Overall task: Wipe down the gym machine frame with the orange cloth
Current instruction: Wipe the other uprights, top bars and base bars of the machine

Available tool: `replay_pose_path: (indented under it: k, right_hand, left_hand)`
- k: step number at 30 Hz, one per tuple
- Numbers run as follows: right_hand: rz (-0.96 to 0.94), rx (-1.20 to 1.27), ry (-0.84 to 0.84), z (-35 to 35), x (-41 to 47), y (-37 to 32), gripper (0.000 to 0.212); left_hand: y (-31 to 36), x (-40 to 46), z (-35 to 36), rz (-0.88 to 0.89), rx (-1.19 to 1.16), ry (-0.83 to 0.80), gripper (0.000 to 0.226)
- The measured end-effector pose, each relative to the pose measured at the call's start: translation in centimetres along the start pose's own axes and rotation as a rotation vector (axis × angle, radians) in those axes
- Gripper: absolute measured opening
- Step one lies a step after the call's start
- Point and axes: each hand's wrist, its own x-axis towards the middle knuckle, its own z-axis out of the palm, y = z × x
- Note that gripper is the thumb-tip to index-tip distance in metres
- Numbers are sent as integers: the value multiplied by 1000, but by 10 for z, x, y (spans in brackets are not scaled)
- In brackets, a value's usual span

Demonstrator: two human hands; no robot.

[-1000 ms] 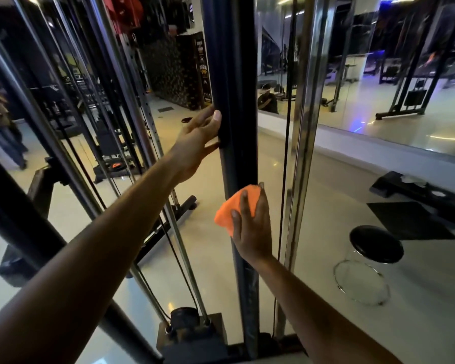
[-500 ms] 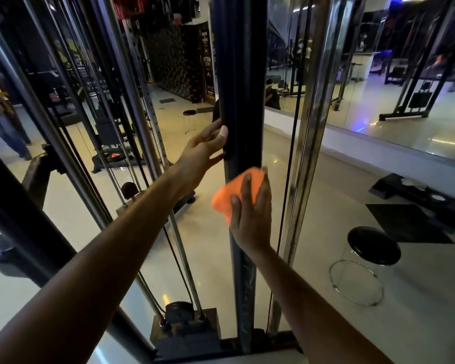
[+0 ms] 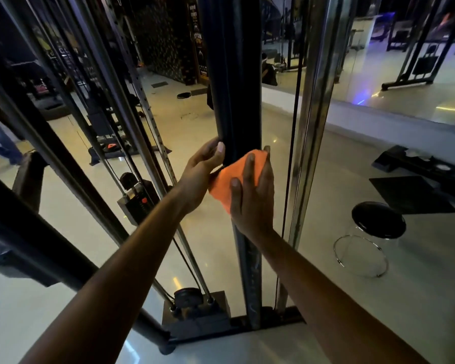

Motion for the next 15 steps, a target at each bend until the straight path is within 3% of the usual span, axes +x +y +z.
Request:
replay_pose_path:
  k: [5,9,11,15]
  right_hand:
    - [42,-58,-154,23,-92,60,76]
    - [84,-36,-279,32,-139,77,79]
    - [79,24,-253,30,-119,65,76]
    - [51,59,-48,25,-67,35,65]
  left_hand:
    - [-45,-15,14,-62,1,37,72]
    - [-75,-27,24,-113,20,42,50]
    - [-83,-30,28,-143,-8,59,61]
    - [-90,-30,27,-164,-64,97,75]
